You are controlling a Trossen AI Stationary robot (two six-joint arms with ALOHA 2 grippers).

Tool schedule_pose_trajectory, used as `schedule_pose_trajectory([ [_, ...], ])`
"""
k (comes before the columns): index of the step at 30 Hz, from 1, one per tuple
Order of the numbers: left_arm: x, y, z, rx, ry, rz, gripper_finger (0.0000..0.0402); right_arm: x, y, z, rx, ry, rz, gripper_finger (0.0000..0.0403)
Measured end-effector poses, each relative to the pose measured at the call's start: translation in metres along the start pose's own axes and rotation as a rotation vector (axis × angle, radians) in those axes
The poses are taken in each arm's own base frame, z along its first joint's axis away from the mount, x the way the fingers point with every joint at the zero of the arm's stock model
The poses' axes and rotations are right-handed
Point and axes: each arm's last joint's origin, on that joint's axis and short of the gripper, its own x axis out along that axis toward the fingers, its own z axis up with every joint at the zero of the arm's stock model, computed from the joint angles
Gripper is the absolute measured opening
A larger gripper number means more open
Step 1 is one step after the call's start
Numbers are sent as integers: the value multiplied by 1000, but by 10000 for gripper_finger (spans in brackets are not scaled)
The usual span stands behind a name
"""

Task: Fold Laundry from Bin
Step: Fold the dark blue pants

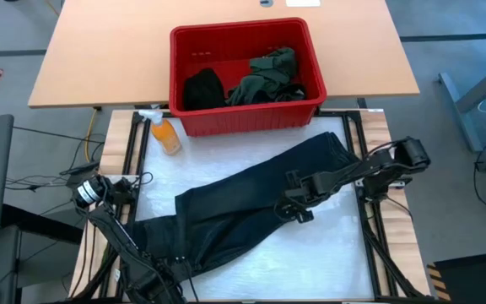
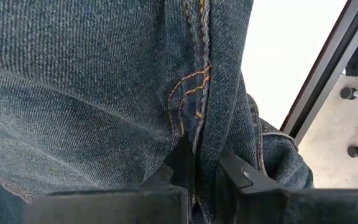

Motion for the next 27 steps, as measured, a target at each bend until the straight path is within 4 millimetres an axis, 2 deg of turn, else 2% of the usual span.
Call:
schedule_pose_trajectory([
  [3,0,0,0,-7,-10,3,11,1,-4,-1,-9,16,-1,29],
  [4,0,0,0,-7,-11,4,11,0,-6,-3,-11,20,-1,22],
  [7,0,0,0,-16,-13,4,11,-16,-16,-5,6,34,-15,25],
  [10,0,-1,-1,-28,-15,4,11,-46,-26,-12,15,64,-26,23],
  [13,0,-1,-3,-39,-27,9,11,-76,-30,-24,35,92,-7,23],
  [16,0,-1,-3,-48,-32,12,11,-95,-31,-38,61,127,46,23],
  [21,0,0,-3,-55,-46,23,11,-101,-29,-49,91,197,93,23],
  [27,0,1,-3,-70,-45,33,11,-96,-15,-47,137,258,271,23],
])
